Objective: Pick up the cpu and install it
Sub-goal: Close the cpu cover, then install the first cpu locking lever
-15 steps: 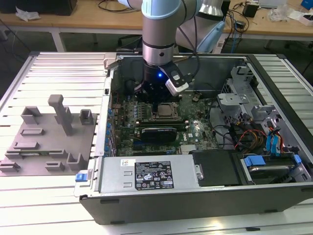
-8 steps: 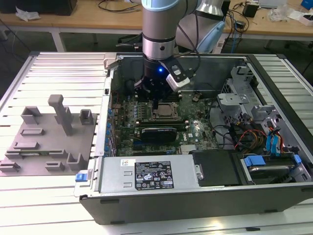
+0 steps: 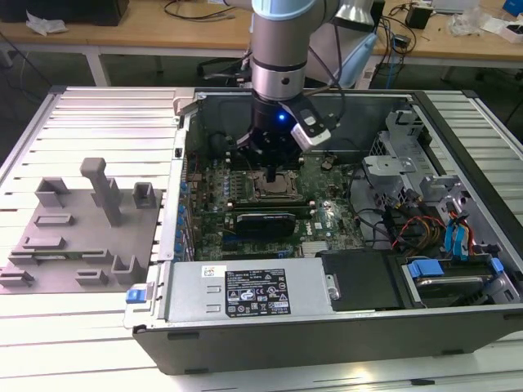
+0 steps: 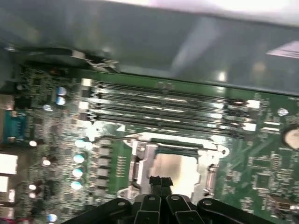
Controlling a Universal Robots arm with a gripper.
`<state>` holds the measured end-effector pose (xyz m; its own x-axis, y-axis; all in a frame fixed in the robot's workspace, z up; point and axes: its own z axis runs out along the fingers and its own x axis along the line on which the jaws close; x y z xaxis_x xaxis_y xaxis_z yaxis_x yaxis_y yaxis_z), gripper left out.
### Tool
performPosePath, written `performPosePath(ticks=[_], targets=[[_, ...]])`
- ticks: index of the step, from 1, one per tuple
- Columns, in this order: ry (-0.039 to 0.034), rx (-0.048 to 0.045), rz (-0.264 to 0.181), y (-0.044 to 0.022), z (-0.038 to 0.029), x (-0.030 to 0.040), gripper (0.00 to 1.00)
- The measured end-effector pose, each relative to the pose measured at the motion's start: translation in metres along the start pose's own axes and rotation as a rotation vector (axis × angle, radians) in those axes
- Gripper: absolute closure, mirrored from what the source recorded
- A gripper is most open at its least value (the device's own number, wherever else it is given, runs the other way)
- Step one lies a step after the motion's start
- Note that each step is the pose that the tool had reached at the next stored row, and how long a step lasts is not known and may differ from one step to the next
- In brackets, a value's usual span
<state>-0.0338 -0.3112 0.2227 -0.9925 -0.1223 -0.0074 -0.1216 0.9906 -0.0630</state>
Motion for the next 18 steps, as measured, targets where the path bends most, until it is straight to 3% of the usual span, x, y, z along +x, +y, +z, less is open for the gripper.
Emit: performPosePath(ticks=[2, 5, 8, 18], targets=[[0.0000, 0.0000, 0.000, -0.0006, 0.0001, -0.0047, 0.89], [0.0001, 0.0001, 0.000, -0.0006, -0.0006, -0.0048, 0.89], [0.0001, 0.0001, 0.000, -0.0016, -0.0157, -0.0049, 0.89], [0.0000, -0.0001, 0.000, -0.0017, -0.0170, -0.0049, 0.89]])
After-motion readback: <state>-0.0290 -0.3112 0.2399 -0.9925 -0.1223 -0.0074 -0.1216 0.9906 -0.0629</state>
